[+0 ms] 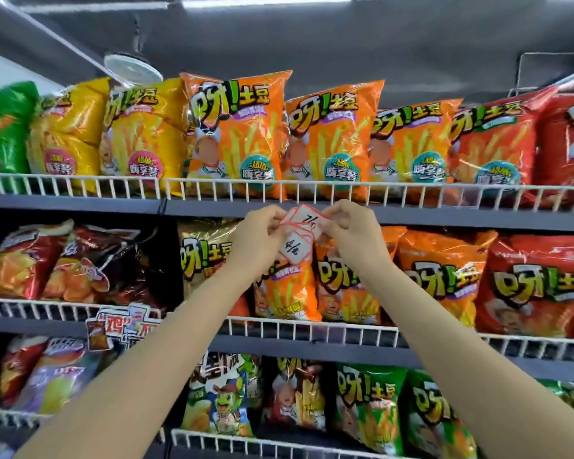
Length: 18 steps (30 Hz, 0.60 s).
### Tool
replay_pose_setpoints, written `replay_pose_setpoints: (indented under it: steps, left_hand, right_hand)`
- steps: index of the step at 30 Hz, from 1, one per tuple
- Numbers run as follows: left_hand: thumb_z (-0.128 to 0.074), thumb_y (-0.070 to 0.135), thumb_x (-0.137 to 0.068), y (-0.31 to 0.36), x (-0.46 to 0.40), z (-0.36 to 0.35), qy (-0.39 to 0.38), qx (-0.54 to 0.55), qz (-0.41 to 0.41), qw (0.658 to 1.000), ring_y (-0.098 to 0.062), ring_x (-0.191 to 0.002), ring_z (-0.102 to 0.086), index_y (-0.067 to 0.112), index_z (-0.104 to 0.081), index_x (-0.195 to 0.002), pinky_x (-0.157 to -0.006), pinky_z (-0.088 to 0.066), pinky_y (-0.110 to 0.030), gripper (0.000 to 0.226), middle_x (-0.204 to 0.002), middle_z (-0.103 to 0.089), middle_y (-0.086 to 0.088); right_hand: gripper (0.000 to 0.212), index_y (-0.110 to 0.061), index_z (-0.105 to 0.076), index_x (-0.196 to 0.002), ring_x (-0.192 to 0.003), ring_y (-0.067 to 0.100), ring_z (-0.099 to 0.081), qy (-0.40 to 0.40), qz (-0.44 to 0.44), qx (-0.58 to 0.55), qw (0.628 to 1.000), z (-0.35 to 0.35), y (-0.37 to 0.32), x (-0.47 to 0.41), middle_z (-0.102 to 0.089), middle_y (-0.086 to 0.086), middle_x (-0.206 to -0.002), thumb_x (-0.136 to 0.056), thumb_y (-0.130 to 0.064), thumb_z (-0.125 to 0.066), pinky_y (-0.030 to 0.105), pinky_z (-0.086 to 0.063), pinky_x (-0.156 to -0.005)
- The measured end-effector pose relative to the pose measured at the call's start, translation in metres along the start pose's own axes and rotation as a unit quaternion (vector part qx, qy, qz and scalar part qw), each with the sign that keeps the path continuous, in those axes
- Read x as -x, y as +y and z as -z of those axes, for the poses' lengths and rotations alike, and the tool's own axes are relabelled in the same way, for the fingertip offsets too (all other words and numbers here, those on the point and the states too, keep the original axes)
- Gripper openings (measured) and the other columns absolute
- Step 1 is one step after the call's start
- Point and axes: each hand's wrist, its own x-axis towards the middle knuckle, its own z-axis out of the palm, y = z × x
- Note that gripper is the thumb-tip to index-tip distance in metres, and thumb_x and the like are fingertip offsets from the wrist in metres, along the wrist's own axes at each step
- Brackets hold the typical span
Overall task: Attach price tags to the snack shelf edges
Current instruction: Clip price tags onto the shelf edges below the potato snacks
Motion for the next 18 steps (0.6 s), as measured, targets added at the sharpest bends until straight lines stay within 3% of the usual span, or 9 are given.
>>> replay_pose_setpoints:
  steps: [4,9,13,15,16,18]
  left_hand:
    - [-0.055,0.011,-0.092,0.007,-0.001,-0.002,-0.003,0.066,0.038,0.997,-0.017,-0.094,-0.063,0.013,-0.059,-0.096,-0.082,-0.052,-0.031,0.007,-0.100,-0.066,-0.004]
    - [-0.050,0.010,-0.094,0.010,-0.002,-0.015,0.005,0.137,0.072,0.988,-0.020,-0.094,-0.065,0.014,-0.057,-0.097,-0.082,-0.054,-0.035,0.008,-0.103,-0.068,-0.008]
    - [-0.050,0.010,-0.094,0.013,0.001,-0.024,0.030,0.150,0.073,0.986,-0.021,-0.094,-0.066,0.014,-0.059,-0.096,-0.080,-0.054,-0.035,0.009,-0.102,-0.069,-0.008]
    - [-0.052,0.012,-0.093,0.013,0.001,-0.027,0.049,0.125,0.053,0.989,-0.019,-0.094,-0.066,0.014,-0.060,-0.097,-0.081,-0.055,-0.036,0.009,-0.101,-0.068,-0.006]
    - [-0.052,0.012,-0.093,0.014,0.001,-0.028,0.057,0.107,0.037,0.992,-0.017,-0.093,-0.065,0.014,-0.059,-0.097,-0.079,-0.056,-0.030,0.008,-0.101,-0.068,-0.004]
    - [-0.053,0.013,-0.093,0.018,0.003,-0.029,0.074,0.054,0.000,0.996,-0.009,-0.089,-0.060,0.014,-0.059,-0.098,-0.066,-0.048,-0.006,0.008,-0.099,-0.065,0.000]
  right_hand:
    - [0.009,-0.008,-0.055,-0.098,-0.073,0.019,-0.064,-0.004,0.003,-0.035,0.999,0.001,0.000,-0.005,-0.066,0.013,-0.087,-0.095,-0.016,-0.050,0.026,-0.056,-0.055]
    - [0.007,-0.010,-0.052,-0.097,-0.079,0.027,-0.068,0.004,-0.018,-0.072,0.997,0.002,0.004,-0.005,-0.066,0.015,-0.096,-0.095,-0.017,-0.050,0.037,-0.060,-0.061]
    - [0.004,-0.010,-0.052,-0.095,-0.076,0.026,-0.069,0.030,-0.009,-0.074,0.997,0.006,0.006,-0.001,-0.068,0.015,-0.090,-0.095,-0.014,-0.050,0.029,-0.058,-0.055]
    - [0.003,-0.012,-0.052,-0.093,-0.073,0.026,-0.069,0.036,-0.007,-0.073,0.997,0.008,0.006,0.001,-0.069,0.014,-0.086,-0.095,-0.013,-0.050,0.037,-0.059,-0.058]
    - [0.003,-0.013,-0.052,-0.092,-0.072,0.025,-0.070,0.036,-0.011,-0.080,0.996,0.009,0.006,0.002,-0.069,0.014,-0.085,-0.095,-0.013,-0.050,0.042,-0.059,-0.060]
    - [0.002,-0.013,-0.052,-0.093,-0.072,0.023,-0.070,0.038,-0.018,-0.091,0.995,0.012,0.006,0.006,-0.069,0.014,-0.083,-0.095,-0.013,-0.051,0.045,-0.059,-0.062]
